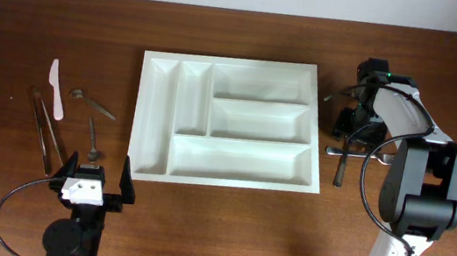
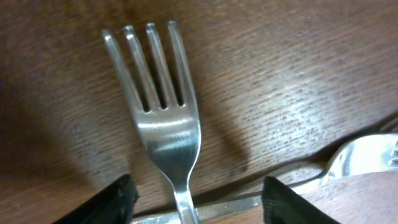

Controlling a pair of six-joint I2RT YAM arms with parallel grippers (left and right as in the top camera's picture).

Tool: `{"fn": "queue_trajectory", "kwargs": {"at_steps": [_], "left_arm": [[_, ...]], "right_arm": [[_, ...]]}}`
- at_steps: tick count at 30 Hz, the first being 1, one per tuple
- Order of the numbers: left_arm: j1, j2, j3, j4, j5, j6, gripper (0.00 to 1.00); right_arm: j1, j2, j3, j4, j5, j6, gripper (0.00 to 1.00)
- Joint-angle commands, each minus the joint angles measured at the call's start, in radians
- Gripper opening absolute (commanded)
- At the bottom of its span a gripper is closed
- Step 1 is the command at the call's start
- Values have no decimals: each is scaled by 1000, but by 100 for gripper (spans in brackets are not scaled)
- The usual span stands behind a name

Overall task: Pack container
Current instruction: 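Lower the right gripper and grasp the metal fork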

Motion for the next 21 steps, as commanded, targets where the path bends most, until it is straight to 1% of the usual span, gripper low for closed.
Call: {"fn": "queue_trajectory", "kwargs": {"at_steps": [1, 3, 8, 9, 10, 15, 19, 21], "left_arm": [[5, -6, -6, 0, 0, 15, 99], [5, -6, -6, 0, 0, 15, 99], [5, -6, -6, 0, 0, 15, 99], [5, -6, -6, 0, 0, 15, 99], [5, -6, -6, 0, 0, 15, 99], [5, -6, -6, 0, 0, 15, 99], [5, -6, -6, 0, 0, 15, 99], [5, -6, -6, 0, 0, 15, 99]], "right_arm": [[0, 11, 11, 4, -7, 48, 58], [0, 11, 11, 4, -8, 62, 54], [0, 11, 11, 9, -10, 62, 36], [0, 11, 11, 12, -11, 62, 30], [0, 11, 11, 15, -11, 62, 26], [0, 11, 11, 31, -22, 62, 23], [0, 11, 11, 45, -30, 62, 15], [0, 11, 11, 50, -32, 62, 14]]}}
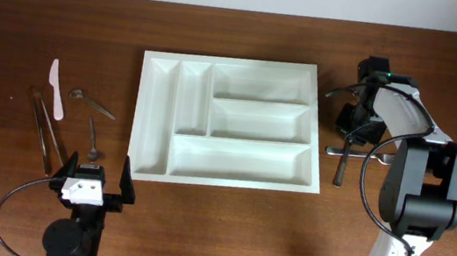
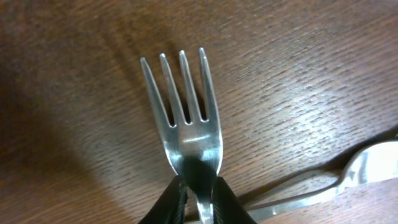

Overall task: Pack container
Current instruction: 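Lower the right gripper and grasp the metal fork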

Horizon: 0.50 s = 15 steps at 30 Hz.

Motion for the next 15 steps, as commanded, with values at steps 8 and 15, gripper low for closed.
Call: {"fn": "queue_trajectory", "kwargs": {"at_steps": [8, 15], "left_arm": [[5, -6, -6, 0, 0, 15, 99], [5, -6, -6, 0, 0, 15, 99]], "right_arm": [[0, 11, 2, 24, -9, 17, 42], [0, 11, -75, 104, -143, 43, 42]]}}
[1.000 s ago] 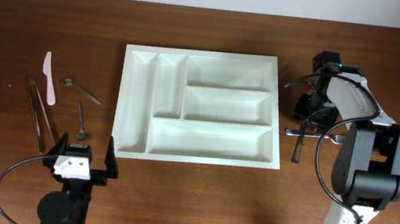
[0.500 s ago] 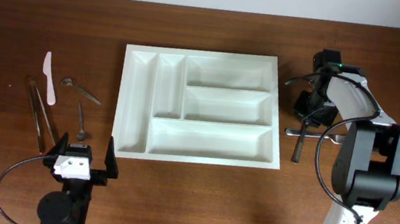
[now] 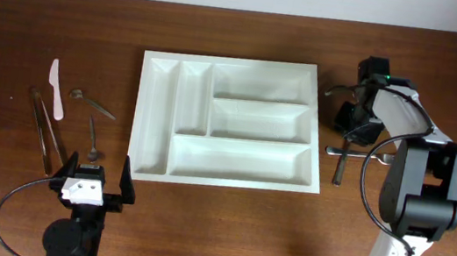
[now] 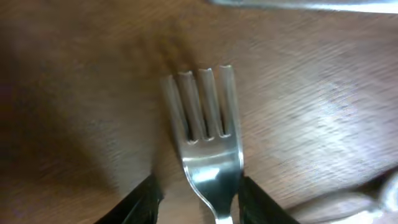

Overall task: Pack container
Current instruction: 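Lower the right gripper and grasp the metal fork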

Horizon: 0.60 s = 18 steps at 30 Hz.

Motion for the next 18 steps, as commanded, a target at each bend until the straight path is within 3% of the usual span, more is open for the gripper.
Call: {"fn": "queue_trajectory", "kwargs": {"at_steps": [1, 16, 18], "left_arm": [[5, -6, -6, 0, 0, 15, 99], [5, -6, -6, 0, 0, 15, 99], [5, -6, -6, 0, 0, 15, 99]], "right_arm": [[0, 12, -61, 28, -110, 53, 42], [0, 12, -79, -61, -116, 72, 41], [0, 12, -79, -59, -116, 72, 32]]}}
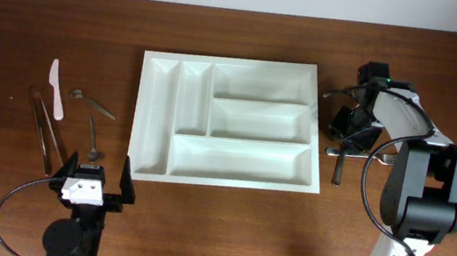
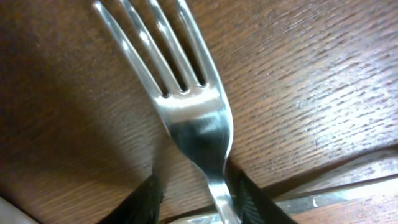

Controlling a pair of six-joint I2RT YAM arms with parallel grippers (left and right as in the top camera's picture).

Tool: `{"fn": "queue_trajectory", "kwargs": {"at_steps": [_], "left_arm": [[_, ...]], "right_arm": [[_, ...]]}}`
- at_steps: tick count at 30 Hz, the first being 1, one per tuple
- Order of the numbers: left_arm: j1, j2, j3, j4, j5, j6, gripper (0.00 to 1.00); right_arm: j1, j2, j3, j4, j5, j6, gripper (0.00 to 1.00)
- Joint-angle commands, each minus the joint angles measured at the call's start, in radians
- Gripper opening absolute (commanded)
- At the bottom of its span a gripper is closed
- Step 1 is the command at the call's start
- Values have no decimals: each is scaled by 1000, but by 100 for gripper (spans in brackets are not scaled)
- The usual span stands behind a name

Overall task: Pack container
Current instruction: 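Lower the right gripper and grasp the metal fork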

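Observation:
The white compartment tray (image 1: 242, 158) lies mid-table. To its right, my right gripper (image 1: 348, 124) is low over the wood among some metal cutlery. In the right wrist view a steel fork (image 2: 193, 124) lies with its tines pointing up and left. Its neck runs between the fingers of my right gripper (image 2: 196, 200). The jaws stand apart: the neck touches the right finger (image 2: 249, 199), and a gap shows on the left side. My left gripper (image 1: 99, 170) rests open near the front left edge, holding nothing.
Left of the tray lie a white plastic knife (image 1: 57, 88), metal tongs (image 1: 47, 131) and two small spoons (image 1: 92, 103). Beside the right gripper lie a metal handle (image 1: 339, 165) and another utensil (image 2: 348, 180), which crosses behind the fork.
The right gripper has shifted slightly toward the front and left. The fork fills more of the wrist view, its tines slanting left. The jaws are still apart round its neck.
The right jaws first stood wide open on either side of the fork's neck. Then they were pinched shut on it. After that they stood apart again with the fork between them, as they do now. The left arm has stayed still.

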Motion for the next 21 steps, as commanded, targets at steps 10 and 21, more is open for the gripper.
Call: {"fn": "queue_trajectory", "kwargs": {"at_steps": [10, 21], "left_arm": [[5, -6, -6, 0, 0, 15, 99], [5, -6, -6, 0, 0, 15, 99]], "right_arm": [[3, 32, -44, 2, 48, 6, 4], [-25, 30, -1, -15, 109, -103, 4]]}}
